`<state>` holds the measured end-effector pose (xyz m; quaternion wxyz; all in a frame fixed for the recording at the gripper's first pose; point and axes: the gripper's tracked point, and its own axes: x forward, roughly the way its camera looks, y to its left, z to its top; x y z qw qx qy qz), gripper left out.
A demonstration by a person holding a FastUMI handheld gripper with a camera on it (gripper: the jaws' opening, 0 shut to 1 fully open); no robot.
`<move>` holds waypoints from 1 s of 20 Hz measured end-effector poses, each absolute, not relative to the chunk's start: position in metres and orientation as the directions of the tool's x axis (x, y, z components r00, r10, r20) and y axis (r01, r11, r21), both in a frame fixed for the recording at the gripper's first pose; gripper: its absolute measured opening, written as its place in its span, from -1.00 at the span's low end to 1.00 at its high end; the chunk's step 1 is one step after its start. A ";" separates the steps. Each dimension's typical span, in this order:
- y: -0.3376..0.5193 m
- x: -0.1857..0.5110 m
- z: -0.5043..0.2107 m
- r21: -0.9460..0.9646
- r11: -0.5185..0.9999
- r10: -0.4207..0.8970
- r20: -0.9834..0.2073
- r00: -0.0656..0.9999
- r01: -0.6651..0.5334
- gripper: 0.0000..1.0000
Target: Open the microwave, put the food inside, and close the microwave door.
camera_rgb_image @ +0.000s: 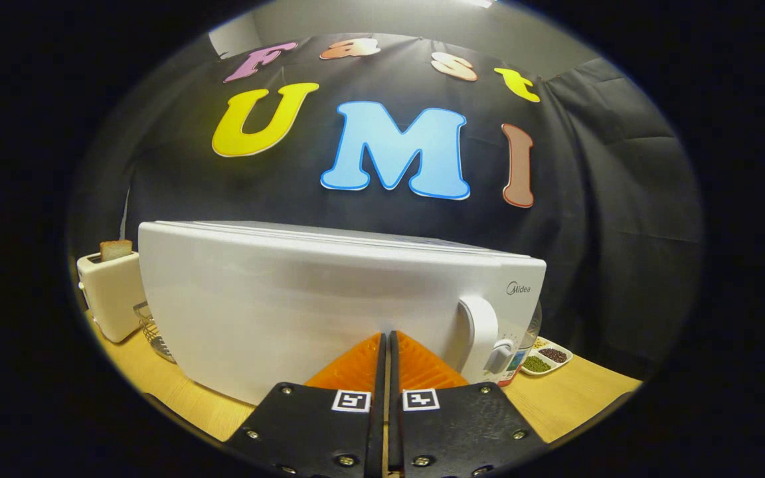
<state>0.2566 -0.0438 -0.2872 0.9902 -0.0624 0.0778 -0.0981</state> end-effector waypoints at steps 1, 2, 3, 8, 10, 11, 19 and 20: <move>-0.045 0.259 -0.285 -0.157 0.968 -0.218 -0.125 0.968 0.197 -0.93; -0.044 0.263 -0.290 -0.150 0.972 -0.207 -0.155 0.966 0.184 -0.93; -0.042 0.263 -0.285 -0.128 0.972 -0.212 -0.126 0.969 0.196 -0.94; -0.040 0.256 -0.291 -0.101 0.982 -0.177 -0.192 0.965 0.160 -0.96; -0.040 0.244 -0.285 -0.081 0.984 -0.172 -0.198 0.965 0.159 -0.96; -0.039 0.235 -0.281 -0.084 0.985 -0.165 -0.193 0.967 0.152 -0.96; -0.022 0.130 -0.205 0.005 0.998 -0.059 -0.160 0.985 0.060 -0.96; -0.021 0.114 -0.188 0.003 0.999 -0.049 -0.148 0.988 0.050 -0.96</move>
